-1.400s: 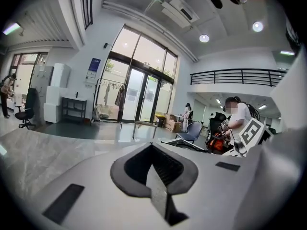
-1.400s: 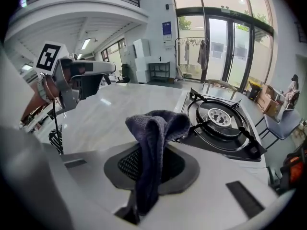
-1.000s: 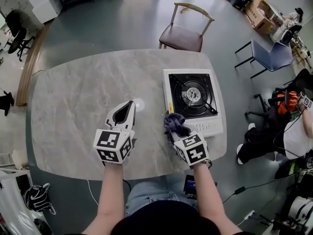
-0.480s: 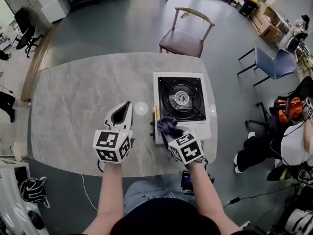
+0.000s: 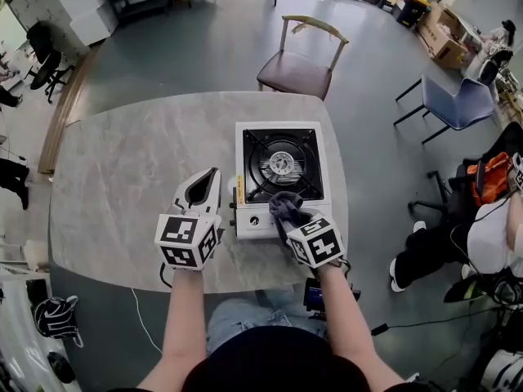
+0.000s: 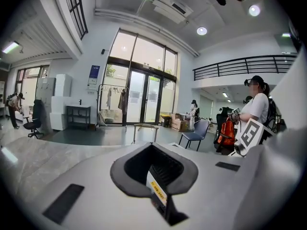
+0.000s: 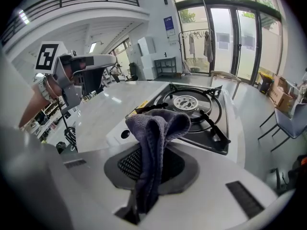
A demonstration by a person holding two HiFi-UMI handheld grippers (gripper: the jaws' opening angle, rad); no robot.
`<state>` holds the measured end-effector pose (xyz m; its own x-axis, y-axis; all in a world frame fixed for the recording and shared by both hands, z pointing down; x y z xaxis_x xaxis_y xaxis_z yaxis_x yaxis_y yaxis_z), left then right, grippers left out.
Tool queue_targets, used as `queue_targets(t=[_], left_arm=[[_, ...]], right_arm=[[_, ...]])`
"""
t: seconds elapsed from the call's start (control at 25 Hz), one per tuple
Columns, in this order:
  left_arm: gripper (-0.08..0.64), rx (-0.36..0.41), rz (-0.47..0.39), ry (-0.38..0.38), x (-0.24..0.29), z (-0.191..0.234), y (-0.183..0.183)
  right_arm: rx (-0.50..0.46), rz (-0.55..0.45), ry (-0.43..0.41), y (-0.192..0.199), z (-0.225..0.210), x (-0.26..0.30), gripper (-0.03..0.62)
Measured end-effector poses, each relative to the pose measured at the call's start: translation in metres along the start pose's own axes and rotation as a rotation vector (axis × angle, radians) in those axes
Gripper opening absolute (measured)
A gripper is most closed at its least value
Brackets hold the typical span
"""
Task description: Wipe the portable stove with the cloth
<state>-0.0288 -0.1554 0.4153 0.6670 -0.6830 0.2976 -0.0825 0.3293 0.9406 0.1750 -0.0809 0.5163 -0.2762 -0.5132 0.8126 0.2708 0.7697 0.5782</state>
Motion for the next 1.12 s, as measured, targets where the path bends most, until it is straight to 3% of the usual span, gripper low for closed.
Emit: queue_targets(t=[0.52, 0.88, 1.0, 1.12], left_arm=[[-0.002, 0.011, -0.002, 0.036, 0.034, -0.043, 0.001], [-0.002, 0.02, 0.005, 0.046, 0.04, -0.05, 0.001], [-0.002, 0.025, 0.007, 0.041, 0.034, -0.044, -0.001], [-0.002, 0.032, 0.009, 0.037, 0.028, -0.038, -0.003]], right_arm=[[0.062, -0.004, 0.041, 0.026, -0.058, -0.023, 0.067], [0.135, 0.0, 0.101, 0.042, -0.094, -0.036, 0.067], [0.112, 0.019, 0.134, 0.041, -0.092, -0.035, 0.067], [0.027, 0.075, 0.175, 0.033, -0.082, -0.035, 0.067]])
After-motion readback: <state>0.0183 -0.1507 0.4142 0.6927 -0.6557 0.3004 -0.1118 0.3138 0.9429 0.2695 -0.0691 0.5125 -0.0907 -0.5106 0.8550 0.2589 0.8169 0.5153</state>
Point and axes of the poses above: the fingertips, and each gripper's own axes: x forward along the fingers, z to its left, y out of its underside, the point moved 7 cm from there along -x, backward along the fingers, and after that the axes turned 9 degrees about y, right-handed, at the moved point
